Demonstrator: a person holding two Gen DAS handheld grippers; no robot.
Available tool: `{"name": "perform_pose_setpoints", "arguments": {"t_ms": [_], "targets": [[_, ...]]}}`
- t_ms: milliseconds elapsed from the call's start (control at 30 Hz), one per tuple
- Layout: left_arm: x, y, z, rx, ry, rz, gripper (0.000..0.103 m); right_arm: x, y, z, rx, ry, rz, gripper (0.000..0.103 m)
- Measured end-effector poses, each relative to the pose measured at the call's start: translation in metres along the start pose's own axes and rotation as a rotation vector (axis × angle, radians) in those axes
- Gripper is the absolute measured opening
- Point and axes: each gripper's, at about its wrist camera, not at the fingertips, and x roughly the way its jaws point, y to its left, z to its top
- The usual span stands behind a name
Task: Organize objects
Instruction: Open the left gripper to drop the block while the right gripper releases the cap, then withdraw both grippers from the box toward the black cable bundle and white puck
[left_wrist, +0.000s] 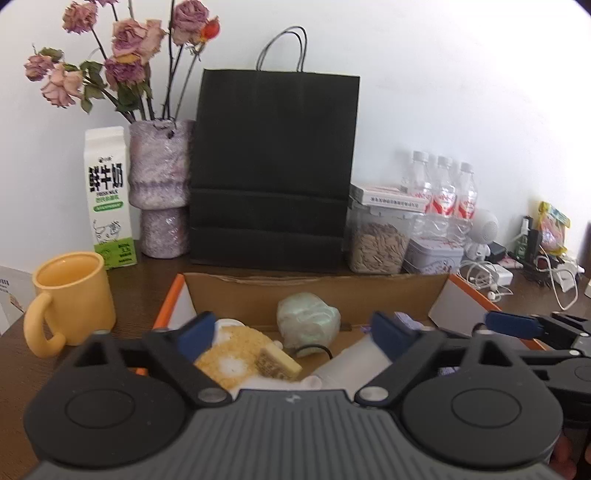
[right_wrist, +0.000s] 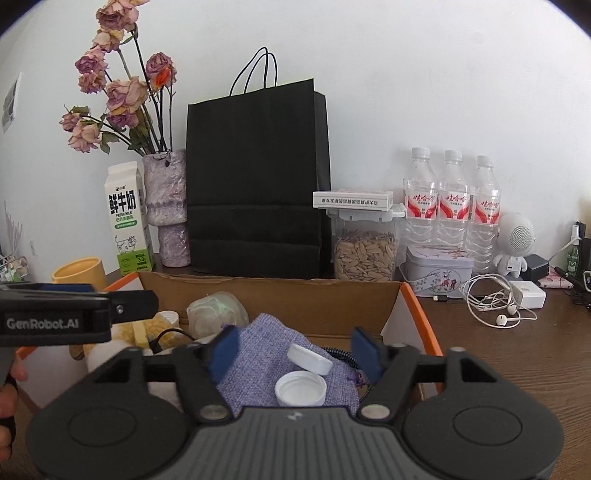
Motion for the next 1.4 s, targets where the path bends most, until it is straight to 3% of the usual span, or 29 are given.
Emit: {"name": "perform_pose_setpoints", "arguments": {"t_ms": [67, 100, 467, 800, 1100, 1400], "targets": [[-0.003, 0.002, 0.001, -0.005, -0.027, 0.022, 0.103, -0.004, 0.002, -0.001, -0.010, -0.023, -0.007, 0.100], [-0.002, 0.003, 0.002, -0.010, -0.022, 0.020, 0.103, -0.005, 0.003, -0.001, -0.011, -0.030, -0.009, 0.102], [-0.007, 0.005, -0.002, -0.026, -0.012, 0.036, 0.103, -0.013, 0.006, -0.005, -0.004, -0.043, -0.023, 0.102], [-0.048, 0.005, -0.014, -0.039, -0.021, 0.040, 0.103, -0.062, 0.010, -0.021, -0.019, -0.081, -0.043, 0.102], [-0.093, 0.004, -0.043, -0.036, 0.065, 0.025, 0.103, -0.110, 0.007, -0.046, -0.015, -0.030, -0.029, 0.102], [-0.109, -0.011, -0.080, 0.024, 0.227, -0.034, 0.103, -0.133, -0.007, -0.068, 0.016, 0.046, -0.039, 0.102]]}}
